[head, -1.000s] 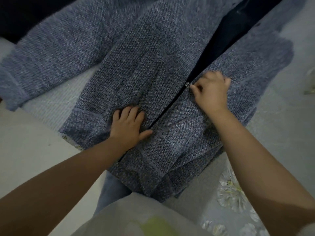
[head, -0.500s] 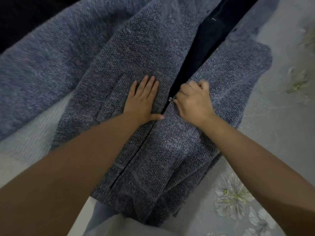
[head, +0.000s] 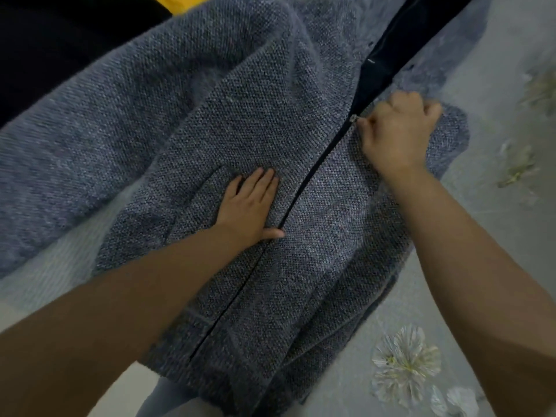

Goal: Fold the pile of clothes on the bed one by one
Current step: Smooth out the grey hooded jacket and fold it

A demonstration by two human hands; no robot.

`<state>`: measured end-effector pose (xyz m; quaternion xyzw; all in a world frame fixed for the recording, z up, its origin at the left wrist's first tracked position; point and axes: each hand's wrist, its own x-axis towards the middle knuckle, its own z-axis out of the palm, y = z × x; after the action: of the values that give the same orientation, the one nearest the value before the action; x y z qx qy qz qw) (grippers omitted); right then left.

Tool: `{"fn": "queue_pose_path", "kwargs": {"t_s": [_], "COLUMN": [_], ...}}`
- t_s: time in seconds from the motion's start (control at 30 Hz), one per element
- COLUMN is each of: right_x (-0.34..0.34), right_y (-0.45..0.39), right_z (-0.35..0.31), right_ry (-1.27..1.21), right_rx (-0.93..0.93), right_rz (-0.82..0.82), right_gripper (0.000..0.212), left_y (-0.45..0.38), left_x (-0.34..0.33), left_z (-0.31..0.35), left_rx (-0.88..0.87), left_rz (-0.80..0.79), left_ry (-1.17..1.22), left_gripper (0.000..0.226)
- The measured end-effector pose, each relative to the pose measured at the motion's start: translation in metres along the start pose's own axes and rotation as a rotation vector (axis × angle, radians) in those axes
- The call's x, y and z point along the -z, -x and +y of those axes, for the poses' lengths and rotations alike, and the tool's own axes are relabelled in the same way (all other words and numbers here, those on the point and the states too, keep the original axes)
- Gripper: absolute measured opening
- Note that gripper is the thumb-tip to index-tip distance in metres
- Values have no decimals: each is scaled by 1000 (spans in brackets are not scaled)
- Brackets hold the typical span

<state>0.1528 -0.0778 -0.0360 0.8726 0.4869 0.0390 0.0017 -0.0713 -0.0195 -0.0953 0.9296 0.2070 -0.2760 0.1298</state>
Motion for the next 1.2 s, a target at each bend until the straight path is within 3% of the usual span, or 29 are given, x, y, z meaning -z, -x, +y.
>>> {"fn": "queue_pose_path", "kwargs": {"t_s": [0.07, 0.13, 0.23, 0.37, 0.53, 0.7, 0.83, 0.97, 1.07, 1.13, 1.2], "right_x": [-3, -4, -5, -8, -19, -22, -28, -33, -24, -15, -19], "right_y": [-4, -8, -14, -19, -31, -78, -97, -90, -66, -38, -3], "right_z": [3, 4, 10, 14, 16, 42, 49, 48, 72, 92, 106], "right_ry": [-39, -75, -93, -59, 70, 98, 119, -55, -211, -420, -629], "right_rx": [31, 31, 41, 134, 192, -26, -26, -214, -312, -524, -803], "right_rz": [-41, -78, -100, -107, -135, -80, -166, -205, -100, 18, -2], "right_gripper": [26, 25, 25, 23, 25, 28, 29, 35, 51, 58, 57], "left_y": [-8, -21, -59, -103, -108, -113, -114, -117, -117, -117, -118], "left_x": [20, 43, 73, 82, 45, 47, 45, 46, 46, 47, 48], "left_z": [-3, -8, -6, -1, -8, -9, -13, -15, -14, -14, -14], "left_rx": [-7, -33, -103, -49, -6, -38, -70, -85, -90, -88, -85], "left_rz": [76, 254, 423, 288, 179, 174, 177, 189, 179, 165, 150], "left_ry": [48, 135, 222, 128, 83, 79, 91, 72, 60, 47, 39], "left_gripper": [91, 81, 85, 112, 115, 114, 113, 116, 117, 118, 120]}}
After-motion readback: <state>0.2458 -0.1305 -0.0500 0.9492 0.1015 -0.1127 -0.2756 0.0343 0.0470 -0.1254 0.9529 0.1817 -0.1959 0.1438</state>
